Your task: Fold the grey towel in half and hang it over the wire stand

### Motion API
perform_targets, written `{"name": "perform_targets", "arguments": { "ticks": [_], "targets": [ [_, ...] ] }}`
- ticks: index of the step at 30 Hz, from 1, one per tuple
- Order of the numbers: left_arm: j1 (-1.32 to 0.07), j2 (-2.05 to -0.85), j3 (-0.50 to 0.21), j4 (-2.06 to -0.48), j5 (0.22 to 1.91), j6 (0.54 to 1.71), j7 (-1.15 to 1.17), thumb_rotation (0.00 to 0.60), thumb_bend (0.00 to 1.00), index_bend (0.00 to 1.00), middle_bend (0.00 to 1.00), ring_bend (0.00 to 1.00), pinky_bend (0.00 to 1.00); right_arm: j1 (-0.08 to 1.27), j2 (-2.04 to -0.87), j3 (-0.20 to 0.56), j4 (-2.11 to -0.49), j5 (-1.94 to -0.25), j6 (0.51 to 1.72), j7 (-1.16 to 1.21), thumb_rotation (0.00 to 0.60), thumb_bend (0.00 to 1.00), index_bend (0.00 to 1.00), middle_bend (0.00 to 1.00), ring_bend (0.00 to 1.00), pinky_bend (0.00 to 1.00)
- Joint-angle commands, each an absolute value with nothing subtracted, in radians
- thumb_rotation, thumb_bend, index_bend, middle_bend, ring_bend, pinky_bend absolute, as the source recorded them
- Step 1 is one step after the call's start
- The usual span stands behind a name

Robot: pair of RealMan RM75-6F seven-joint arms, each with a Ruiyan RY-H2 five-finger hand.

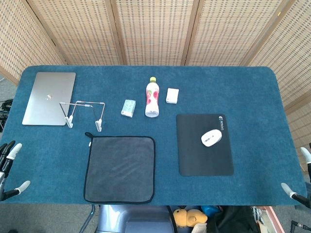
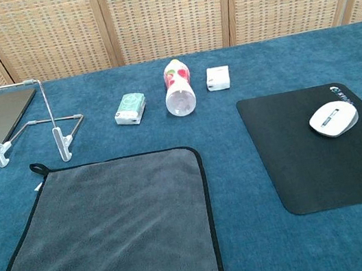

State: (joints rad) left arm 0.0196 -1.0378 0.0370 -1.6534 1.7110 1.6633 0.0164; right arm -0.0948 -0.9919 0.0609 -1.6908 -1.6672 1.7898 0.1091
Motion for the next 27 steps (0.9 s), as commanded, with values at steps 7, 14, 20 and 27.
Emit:
{"name": "perform_targets", "arguments": {
  "ticks": [7, 14, 20, 27],
  "targets": [
    [0.007, -1.056, 0.037, -1.648, 1.712, 1.635, 0.049, 0.600, 0.15, 0.00, 0.00, 0.00, 0.00, -0.095, -0.992, 0.062, -1.687, -1.667, 1.790, 0.109, 0.600, 0.00, 0.00, 0.00, 0.00, 0.00],
    [-0.152, -1.148, 0.030, -1.407, 1.870, 1.542, -0.110, 0.600, 0.15, 0.05, 0.00, 0.00, 0.00, -0.091, -0.995, 0.069, -1.698, -1.644, 1.774, 0.094, 0.600, 0.00, 0.00, 0.00, 0.00, 0.00],
    [-0.283, -1.317, 0.045, -1.070, 1.967, 1.486, -0.212, 0.600, 0.15, 0.23, 0.00, 0.00, 0.00, -0.085, -0.999, 0.081, -1.721, -1.625, 1.763, 0.055, 0.600, 0.00, 0.00, 0.00, 0.00, 0.00],
    [-0.368, -1.475, 0.087, -0.796, 1.996, 1.458, -0.325, 0.600, 0.18, 0.30, 0.00, 0.00, 0.00, -0.080, -0.997, 0.086, -1.740, -1.585, 1.732, 0.034, 0.600, 0.00, 0.00, 0.00, 0.00, 0.00]
  ]
}}
